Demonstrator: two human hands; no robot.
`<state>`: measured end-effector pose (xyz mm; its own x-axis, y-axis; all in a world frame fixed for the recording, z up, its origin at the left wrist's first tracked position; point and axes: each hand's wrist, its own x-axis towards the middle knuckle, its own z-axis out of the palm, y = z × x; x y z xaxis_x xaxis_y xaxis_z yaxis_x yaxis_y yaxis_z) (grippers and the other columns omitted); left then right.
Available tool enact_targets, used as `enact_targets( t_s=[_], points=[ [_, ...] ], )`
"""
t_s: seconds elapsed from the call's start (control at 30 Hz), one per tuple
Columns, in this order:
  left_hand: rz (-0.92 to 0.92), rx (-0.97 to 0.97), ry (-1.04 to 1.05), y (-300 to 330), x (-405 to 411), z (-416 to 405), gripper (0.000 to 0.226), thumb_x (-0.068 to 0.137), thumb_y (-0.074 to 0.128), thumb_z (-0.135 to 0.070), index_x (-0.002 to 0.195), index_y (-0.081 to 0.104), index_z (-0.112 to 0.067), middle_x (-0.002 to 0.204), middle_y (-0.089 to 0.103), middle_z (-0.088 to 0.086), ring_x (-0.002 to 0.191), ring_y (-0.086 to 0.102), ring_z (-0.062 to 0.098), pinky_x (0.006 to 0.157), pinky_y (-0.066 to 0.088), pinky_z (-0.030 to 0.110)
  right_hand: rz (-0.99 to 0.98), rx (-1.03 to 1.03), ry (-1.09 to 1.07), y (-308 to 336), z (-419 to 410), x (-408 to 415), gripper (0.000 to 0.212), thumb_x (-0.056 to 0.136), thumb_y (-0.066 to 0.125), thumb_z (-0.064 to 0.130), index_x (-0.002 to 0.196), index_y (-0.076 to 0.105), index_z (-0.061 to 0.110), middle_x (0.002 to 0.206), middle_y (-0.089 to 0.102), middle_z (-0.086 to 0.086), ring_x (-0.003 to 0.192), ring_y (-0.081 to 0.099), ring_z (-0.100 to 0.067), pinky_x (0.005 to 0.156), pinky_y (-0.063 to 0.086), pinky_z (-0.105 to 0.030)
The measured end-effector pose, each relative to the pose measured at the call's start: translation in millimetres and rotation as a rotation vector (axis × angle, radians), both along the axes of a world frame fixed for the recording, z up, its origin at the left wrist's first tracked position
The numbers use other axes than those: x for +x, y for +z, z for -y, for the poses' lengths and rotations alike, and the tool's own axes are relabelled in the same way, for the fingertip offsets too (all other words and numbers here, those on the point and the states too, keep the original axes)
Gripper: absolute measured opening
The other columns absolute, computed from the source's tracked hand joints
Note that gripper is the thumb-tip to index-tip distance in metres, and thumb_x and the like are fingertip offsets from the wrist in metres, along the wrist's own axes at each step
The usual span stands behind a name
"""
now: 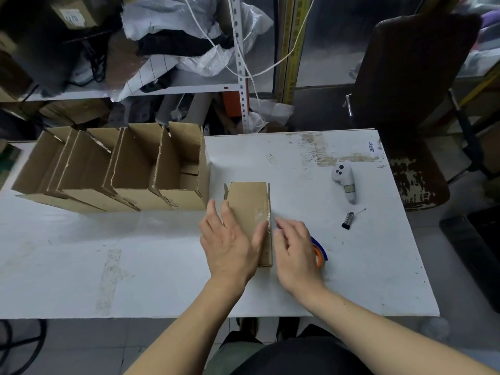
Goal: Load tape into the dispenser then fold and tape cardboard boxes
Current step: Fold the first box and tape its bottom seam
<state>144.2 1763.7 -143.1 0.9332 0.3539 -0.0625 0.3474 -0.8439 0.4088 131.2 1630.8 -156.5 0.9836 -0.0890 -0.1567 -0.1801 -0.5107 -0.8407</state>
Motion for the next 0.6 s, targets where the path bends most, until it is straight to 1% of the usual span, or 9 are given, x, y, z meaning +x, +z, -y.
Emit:
enact_targets(
  t_s=[0.1, 0.23, 0.3, 0.37, 0.4, 0.43, 0.5, 0.53, 0.6],
  points=[
    [-0.086, -0.032, -0.033, -3, 1, 3, 0.092, 0.093, 0.049, -0.075, 0.158, 0.023, -0.016, 0.165, 0.027, 0.008, 0.135, 0.039, 0.035, 0.104, 0.039, 0.051, -0.001, -0.057, 0.185, -7, -7, -15, 0.049, 0.11, 0.043, 0.027, 0.158, 0.04, 0.018, 0.141, 0.041, 0.012, 0.13, 0.038, -0.005, 0.114, 0.026, -0.016],
    [-0.007, -0.077, -0.035, -4, 3, -2, 0.064, 0.106, 0.045, -0.048, 0.159, 0.029, -0.017, 0.164, 0.034, 0.005, 0.127, 0.042, 0.035, 0.102, 0.038, 0.049, -0.059, -0.107, 0.233, -7, -9, -18, 0.05, 0.111, 0.035, 0.036, 0.159, 0.035, 0.025, 0.143, 0.045, 0.009, 0.129, 0.039, -0.012, 0.117, 0.034, -0.032],
    [-0.02, -0.128, -0.025, -4, 2, -4, 0.066, 0.105, 0.044, -0.053, 0.16, 0.028, -0.02, 0.165, 0.032, 0.002, 0.131, 0.04, 0.033, 0.105, 0.036, 0.049, -0.09, -0.11, 0.233, -4, -7, -17, 0.051, 0.111, 0.035, 0.035, 0.161, 0.032, 0.024, 0.154, 0.039, 0.007, 0.139, 0.034, -0.014, 0.122, 0.026, -0.028],
    [-0.048, -0.14, -0.051, 0, 2, -2, 0.085, 0.094, 0.05, -0.07, 0.159, 0.025, -0.02, 0.164, 0.028, 0.002, 0.132, 0.038, 0.032, 0.105, 0.037, 0.05, -0.135, -0.126, 0.225, -2, -6, -18, 0.057, 0.112, 0.034, 0.034, 0.165, 0.021, 0.02, 0.168, 0.021, 0.007, 0.153, 0.019, -0.013, 0.121, 0.009, -0.019],
    [-0.059, -0.123, -0.067, 1, 1, -1, 0.092, 0.091, 0.052, -0.074, 0.159, 0.024, -0.019, 0.164, 0.027, 0.003, 0.132, 0.038, 0.033, 0.104, 0.037, 0.05, -0.135, -0.137, 0.229, -3, -6, -18, 0.058, 0.112, 0.034, 0.035, 0.166, 0.019, 0.02, 0.17, 0.019, 0.008, 0.153, 0.017, -0.011, 0.119, 0.007, -0.016],
    [-0.065, -0.117, -0.072, 1, 1, -1, 0.093, 0.09, 0.054, -0.073, 0.16, 0.024, -0.019, 0.165, 0.026, 0.004, 0.133, 0.037, 0.033, 0.104, 0.037, 0.05, -0.114, -0.144, 0.241, -3, -6, -18, 0.057, 0.112, 0.034, 0.036, 0.165, 0.022, 0.021, 0.167, 0.025, 0.009, 0.151, 0.023, -0.012, 0.119, 0.01, -0.016],
    [-0.067, -0.161, -0.049, 1, 3, -3, 0.083, 0.097, 0.057, -0.062, 0.16, 0.024, -0.019, 0.166, 0.026, 0.004, 0.134, 0.036, 0.034, 0.107, 0.034, 0.05, -0.064, -0.116, 0.264, -4, -4, -13, 0.05, 0.11, 0.036, 0.04, 0.158, 0.039, 0.026, 0.153, 0.048, 0.011, 0.139, 0.042, -0.013, 0.119, 0.032, -0.026],
    [-0.054, -0.197, -0.036, 0, 6, -6, 0.077, 0.099, 0.057, -0.055, 0.16, 0.026, -0.02, 0.166, 0.028, 0.004, 0.135, 0.036, 0.034, 0.109, 0.033, 0.049, -0.042, -0.087, 0.262, -4, -3, -9, 0.047, 0.109, 0.037, 0.043, 0.152, 0.047, 0.028, 0.142, 0.057, 0.013, 0.13, 0.05, -0.013, 0.113, 0.043, -0.033],
    [-0.018, -0.245, -0.034, -1, 19, -13, 0.07, 0.101, 0.059, -0.046, 0.159, 0.03, -0.019, 0.163, 0.035, 0.005, 0.136, 0.037, 0.035, 0.112, 0.031, 0.047, 0.002, -0.023, 0.215, -3, -2, 4, 0.036, 0.107, 0.042, 0.042, 0.135, 0.061, 0.031, 0.118, 0.065, 0.016, 0.11, 0.059, -0.01, 0.094, 0.053, -0.038]
  ],
)
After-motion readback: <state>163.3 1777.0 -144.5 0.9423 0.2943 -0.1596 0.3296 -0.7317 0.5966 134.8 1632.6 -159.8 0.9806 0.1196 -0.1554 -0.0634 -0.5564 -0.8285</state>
